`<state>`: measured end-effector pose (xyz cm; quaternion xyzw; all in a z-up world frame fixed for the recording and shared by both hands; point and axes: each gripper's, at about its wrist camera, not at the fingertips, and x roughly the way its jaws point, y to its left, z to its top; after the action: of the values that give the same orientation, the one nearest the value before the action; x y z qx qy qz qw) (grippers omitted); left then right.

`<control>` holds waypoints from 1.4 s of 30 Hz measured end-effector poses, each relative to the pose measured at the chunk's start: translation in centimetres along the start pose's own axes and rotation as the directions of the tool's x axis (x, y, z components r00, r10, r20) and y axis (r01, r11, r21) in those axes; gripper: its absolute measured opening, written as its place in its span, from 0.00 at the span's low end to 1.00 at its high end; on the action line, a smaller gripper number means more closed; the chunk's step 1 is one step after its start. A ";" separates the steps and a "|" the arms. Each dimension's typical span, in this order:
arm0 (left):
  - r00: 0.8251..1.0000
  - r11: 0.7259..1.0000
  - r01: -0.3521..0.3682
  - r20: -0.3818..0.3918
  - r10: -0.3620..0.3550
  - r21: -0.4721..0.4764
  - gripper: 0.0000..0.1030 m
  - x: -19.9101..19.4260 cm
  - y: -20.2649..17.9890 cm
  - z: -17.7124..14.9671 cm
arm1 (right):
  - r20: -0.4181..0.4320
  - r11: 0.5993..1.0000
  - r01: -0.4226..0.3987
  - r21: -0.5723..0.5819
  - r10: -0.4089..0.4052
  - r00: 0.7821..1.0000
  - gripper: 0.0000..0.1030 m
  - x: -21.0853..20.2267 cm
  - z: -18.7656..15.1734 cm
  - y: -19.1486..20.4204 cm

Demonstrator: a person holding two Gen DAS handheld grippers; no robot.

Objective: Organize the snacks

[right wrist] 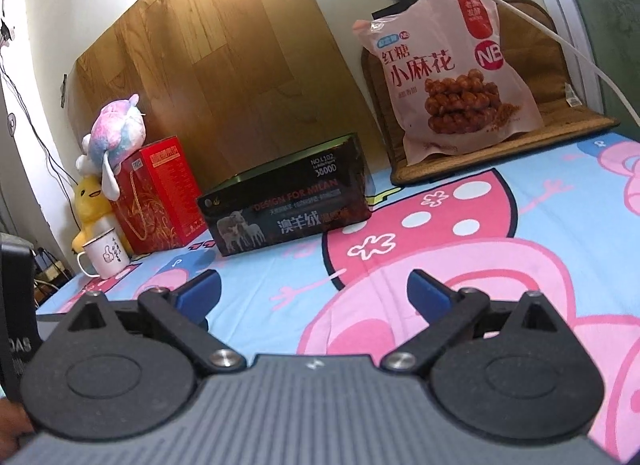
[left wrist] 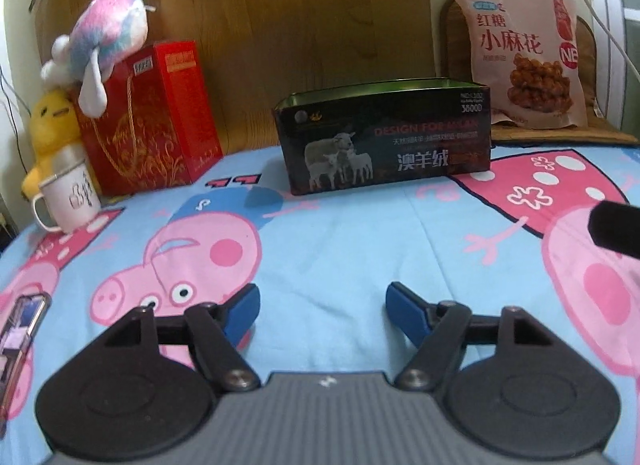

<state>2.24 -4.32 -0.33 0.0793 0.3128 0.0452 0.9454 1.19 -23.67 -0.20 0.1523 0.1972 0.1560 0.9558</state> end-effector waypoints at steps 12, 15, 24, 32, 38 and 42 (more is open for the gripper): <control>0.999 0.999 -0.032 0.006 0.032 0.004 0.97 -0.4 -0.1 -0.1 | -0.011 1.000 -0.009 -0.003 0.009 1.000 0.98 0.0 0.0 0.1; 0.999 0.999 -0.036 -0.001 0.036 0.000 1.00 -0.6 0.1 -0.1 | -0.014 1.000 -0.006 -0.014 0.006 1.000 0.98 -0.1 0.0 0.4; 0.999 0.999 -0.033 -0.005 0.033 -0.019 1.00 -2.4 1.4 0.4 | -0.047 0.996 -0.051 0.072 0.054 0.997 0.98 -1.5 0.4 1.1; 1.000 0.998 0.003 0.015 -0.002 -0.062 1.00 -4.6 2.7 1.3 | -0.025 0.988 -0.120 0.096 0.123 0.992 0.98 -3.3 1.5 3.2; 0.999 0.998 -0.006 0.046 0.009 -0.059 1.00 -5.8 3.1 1.8 | -0.003 0.986 -0.147 0.073 0.148 0.989 0.98 -4.4 1.8 4.4; 0.998 0.999 -0.024 0.052 0.027 -0.048 1.00 -6.3 3.0 1.7 | 0.003 0.986 -0.152 0.060 0.152 0.988 0.98 -4.7 1.8 4.8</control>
<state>-1.86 -2.44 5.23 0.0620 0.2857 0.0626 0.9543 -3.30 -21.46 4.63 0.1955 0.1904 0.2228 0.9359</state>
